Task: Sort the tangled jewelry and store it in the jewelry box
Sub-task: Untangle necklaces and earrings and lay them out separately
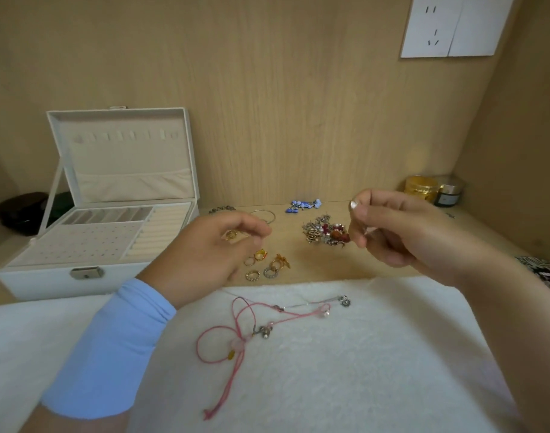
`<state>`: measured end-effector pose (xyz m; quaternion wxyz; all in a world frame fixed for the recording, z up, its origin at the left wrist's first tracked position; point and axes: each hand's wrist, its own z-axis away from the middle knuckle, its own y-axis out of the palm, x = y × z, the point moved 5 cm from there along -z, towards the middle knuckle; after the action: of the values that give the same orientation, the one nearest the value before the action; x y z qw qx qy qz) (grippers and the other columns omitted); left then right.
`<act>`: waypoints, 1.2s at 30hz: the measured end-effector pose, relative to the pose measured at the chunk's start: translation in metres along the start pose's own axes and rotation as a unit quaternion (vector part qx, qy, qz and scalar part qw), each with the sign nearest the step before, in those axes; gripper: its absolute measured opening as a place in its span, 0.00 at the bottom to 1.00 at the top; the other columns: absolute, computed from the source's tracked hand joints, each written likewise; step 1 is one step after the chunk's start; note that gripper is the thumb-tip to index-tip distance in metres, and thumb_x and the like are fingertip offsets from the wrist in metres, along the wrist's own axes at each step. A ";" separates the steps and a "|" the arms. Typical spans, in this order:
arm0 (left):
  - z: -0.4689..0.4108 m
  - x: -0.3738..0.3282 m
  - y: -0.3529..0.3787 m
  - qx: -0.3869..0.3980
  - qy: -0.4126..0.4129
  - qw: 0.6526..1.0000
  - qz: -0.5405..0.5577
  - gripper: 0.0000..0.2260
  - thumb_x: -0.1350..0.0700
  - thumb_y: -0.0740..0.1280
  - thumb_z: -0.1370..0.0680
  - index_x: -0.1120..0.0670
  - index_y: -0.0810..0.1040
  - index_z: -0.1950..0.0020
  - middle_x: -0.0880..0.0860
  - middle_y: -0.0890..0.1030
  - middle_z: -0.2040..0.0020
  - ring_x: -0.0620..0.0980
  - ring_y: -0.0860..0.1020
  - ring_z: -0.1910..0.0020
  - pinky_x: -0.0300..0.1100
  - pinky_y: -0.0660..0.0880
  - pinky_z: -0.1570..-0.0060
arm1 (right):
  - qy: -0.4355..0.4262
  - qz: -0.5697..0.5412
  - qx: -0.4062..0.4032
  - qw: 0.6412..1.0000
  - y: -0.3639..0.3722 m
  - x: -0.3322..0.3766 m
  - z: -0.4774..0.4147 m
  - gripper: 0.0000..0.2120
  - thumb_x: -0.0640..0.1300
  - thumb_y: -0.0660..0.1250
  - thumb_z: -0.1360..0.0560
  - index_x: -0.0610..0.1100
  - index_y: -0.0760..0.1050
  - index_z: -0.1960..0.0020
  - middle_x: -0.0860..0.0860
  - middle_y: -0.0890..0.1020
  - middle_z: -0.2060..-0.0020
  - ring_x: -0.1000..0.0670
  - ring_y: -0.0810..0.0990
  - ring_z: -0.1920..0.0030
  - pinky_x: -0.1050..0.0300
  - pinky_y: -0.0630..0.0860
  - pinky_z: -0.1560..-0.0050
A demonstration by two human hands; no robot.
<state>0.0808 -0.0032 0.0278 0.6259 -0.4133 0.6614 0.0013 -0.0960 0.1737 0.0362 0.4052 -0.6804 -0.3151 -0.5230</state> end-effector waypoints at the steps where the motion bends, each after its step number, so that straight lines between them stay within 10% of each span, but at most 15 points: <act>1: -0.001 -0.005 -0.001 -0.010 0.010 0.999 0.050 0.06 0.60 0.68 0.21 0.51 0.82 0.47 0.37 0.78 0.71 0.41 0.72 0.76 0.30 0.68 0.73 | 0.022 0.034 0.060 0.997 0.003 -0.001 0.003 0.07 0.45 0.66 0.21 0.45 0.74 0.58 0.43 0.79 0.63 0.49 0.65 0.75 0.63 0.55 0.75; 6: -0.004 -0.031 -0.001 -0.026 0.070 0.973 0.218 0.09 0.67 0.65 0.21 0.56 0.81 0.48 0.48 0.84 0.56 0.47 0.78 0.67 0.37 0.75 0.70 | 0.131 0.154 0.297 0.933 0.024 -0.015 0.016 0.09 0.50 0.71 0.26 0.45 0.85 0.52 0.35 0.83 0.52 0.45 0.81 0.57 0.51 0.80 0.58; 8: -0.008 -0.037 0.000 -0.016 0.082 0.964 0.251 0.09 0.67 0.64 0.21 0.57 0.81 0.47 0.50 0.84 0.53 0.49 0.79 0.64 0.39 0.77 0.66 | 0.109 0.181 0.252 0.944 0.022 -0.012 0.012 0.13 0.53 0.71 0.26 0.46 0.87 0.50 0.41 0.86 0.52 0.48 0.82 0.53 0.52 0.78 0.47; 13: -0.025 -0.062 0.003 0.010 0.108 0.954 0.281 0.09 0.68 0.63 0.20 0.59 0.80 0.45 0.54 0.81 0.51 0.49 0.80 0.60 0.39 0.78 0.62 | -0.002 0.201 -0.044 0.979 0.018 0.010 -0.010 0.10 0.51 0.75 0.27 0.48 0.81 0.49 0.58 0.82 0.60 0.60 0.78 0.61 0.66 0.73 0.57; 18: -0.041 -0.082 0.007 0.022 0.113 0.940 0.321 0.08 0.66 0.63 0.20 0.59 0.80 0.46 0.53 0.82 0.53 0.49 0.80 0.59 0.38 0.76 0.63 | 0.027 0.074 0.130 0.988 0.056 0.006 -0.021 0.21 0.53 0.71 0.23 0.48 0.74 0.33 0.51 0.85 0.44 0.54 0.82 0.41 0.55 0.74 0.35; 23: -0.052 -0.084 -0.013 -0.051 0.135 0.957 0.253 0.07 0.67 0.65 0.21 0.57 0.80 0.49 0.51 0.77 0.61 0.46 0.75 0.67 0.36 0.70 0.68 | 0.025 0.047 0.131 0.990 0.053 -0.004 -0.024 0.10 0.42 0.61 0.17 0.40 0.80 0.50 0.48 0.75 0.70 0.47 0.75 0.68 0.53 0.76 0.53; 30: -0.066 -0.042 -0.028 -0.133 0.087 0.987 -0.013 0.09 0.62 0.68 0.23 0.49 0.85 0.53 0.42 0.74 0.70 0.46 0.75 0.67 0.47 0.79 0.55 | 0.057 0.073 0.047 0.995 0.009 -0.017 -0.030 0.12 0.47 0.61 0.17 0.43 0.80 0.51 0.50 0.70 0.71 0.51 0.65 0.72 0.56 0.69 0.71; 36: -0.071 -0.016 -0.006 0.048 -0.037 0.983 -0.172 0.09 0.60 0.66 0.22 0.46 0.82 0.54 0.45 0.78 0.65 0.45 0.76 0.65 0.35 0.71 0.64 | 0.071 0.178 0.048 0.980 -0.002 -0.003 -0.038 0.12 0.47 0.62 0.17 0.44 0.81 0.51 0.53 0.69 0.72 0.52 0.61 0.74 0.58 0.58 0.73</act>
<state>0.0233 -0.0357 0.0593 0.6598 -0.4898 0.5563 -0.1231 -0.1162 0.1413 0.0386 0.5454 -0.6667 -0.1841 -0.4735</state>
